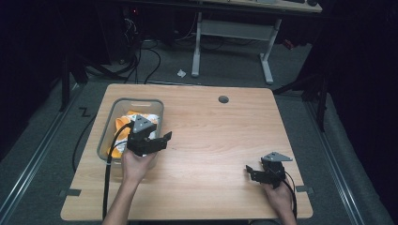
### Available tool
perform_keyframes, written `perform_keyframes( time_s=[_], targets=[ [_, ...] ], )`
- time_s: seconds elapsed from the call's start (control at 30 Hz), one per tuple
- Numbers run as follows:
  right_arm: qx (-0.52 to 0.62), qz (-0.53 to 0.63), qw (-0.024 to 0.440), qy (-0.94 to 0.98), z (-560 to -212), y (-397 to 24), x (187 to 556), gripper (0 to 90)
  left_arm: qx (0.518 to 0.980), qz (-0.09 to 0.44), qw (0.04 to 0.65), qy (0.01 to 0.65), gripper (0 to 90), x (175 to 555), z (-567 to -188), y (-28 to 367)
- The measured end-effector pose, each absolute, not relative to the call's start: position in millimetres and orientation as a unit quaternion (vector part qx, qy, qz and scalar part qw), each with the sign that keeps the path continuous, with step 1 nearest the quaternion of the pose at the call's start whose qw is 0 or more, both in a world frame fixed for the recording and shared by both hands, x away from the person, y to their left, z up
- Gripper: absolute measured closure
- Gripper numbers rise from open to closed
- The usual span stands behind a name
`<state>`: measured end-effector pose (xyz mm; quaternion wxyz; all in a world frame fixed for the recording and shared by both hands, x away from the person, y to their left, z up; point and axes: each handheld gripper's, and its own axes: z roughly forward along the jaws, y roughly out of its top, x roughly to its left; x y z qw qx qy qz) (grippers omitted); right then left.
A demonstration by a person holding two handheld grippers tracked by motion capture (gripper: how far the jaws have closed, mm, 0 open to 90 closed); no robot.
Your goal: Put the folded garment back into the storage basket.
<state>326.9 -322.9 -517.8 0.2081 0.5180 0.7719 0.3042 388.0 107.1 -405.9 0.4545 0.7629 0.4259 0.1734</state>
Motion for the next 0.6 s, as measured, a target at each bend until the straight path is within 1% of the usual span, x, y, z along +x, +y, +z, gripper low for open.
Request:
perform_keyframes(
  time_s=[0.17,0.37,0.47,0.6],
  targets=[
    [0.518,0.304,0.208,0.772,-517.8,-322.9,326.9,24.4,0.778,0.169,0.439,0.415,35.1,385.7,-414.4,95.2],
    [0.518,0.304,0.208,0.772,-517.8,-322.9,326.9,24.4,0.776,0.154,0.450,0.414,35.1,382.3,-419.7,86.6],
    [0.519,0.304,0.208,0.771,-517.7,-322.7,326.8,24.4,0.777,0.136,0.454,0.414,35.3,381.0,-421.2,83.9],
    [0.519,0.304,0.208,0.772,-517.8,-322.7,326.8,24.4,0.781,0.131,0.453,0.409,35.3,377.4,-424.2,78.3]
  ],
)
